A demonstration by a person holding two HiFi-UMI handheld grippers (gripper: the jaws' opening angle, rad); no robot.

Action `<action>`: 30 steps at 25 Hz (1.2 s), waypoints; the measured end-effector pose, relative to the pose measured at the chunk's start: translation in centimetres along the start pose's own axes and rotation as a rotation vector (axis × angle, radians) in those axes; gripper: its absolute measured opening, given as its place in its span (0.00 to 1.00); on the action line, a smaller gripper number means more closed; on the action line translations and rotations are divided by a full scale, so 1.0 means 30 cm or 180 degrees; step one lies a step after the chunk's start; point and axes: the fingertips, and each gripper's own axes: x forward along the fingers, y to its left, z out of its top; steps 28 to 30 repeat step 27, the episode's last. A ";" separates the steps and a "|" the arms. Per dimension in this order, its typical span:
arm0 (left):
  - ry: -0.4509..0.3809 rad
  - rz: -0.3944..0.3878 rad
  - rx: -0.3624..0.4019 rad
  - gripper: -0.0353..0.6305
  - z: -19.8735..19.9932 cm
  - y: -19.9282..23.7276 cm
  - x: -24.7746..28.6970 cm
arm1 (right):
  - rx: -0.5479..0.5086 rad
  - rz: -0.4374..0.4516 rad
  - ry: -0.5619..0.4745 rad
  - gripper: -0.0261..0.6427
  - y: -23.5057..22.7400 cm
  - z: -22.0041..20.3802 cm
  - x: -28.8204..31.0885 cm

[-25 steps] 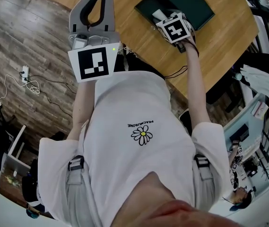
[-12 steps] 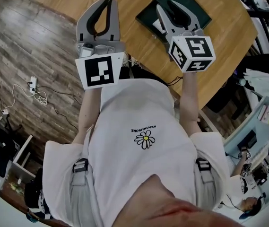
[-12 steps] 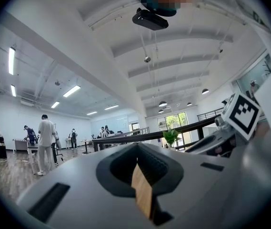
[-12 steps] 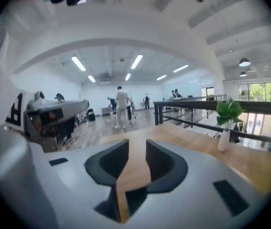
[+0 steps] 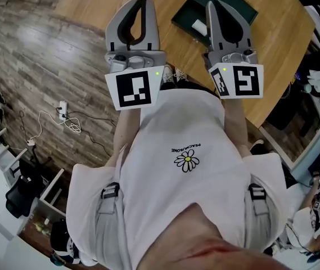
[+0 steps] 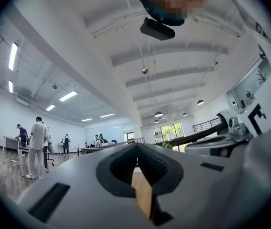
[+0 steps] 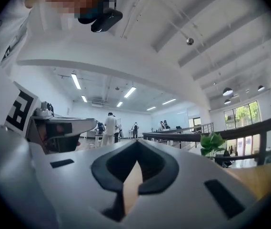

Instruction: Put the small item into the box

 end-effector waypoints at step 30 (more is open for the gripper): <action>-0.0166 -0.0070 -0.0033 0.07 0.070 -0.028 -0.009 | -0.0041 -0.0149 -0.0211 0.05 -0.026 0.072 -0.088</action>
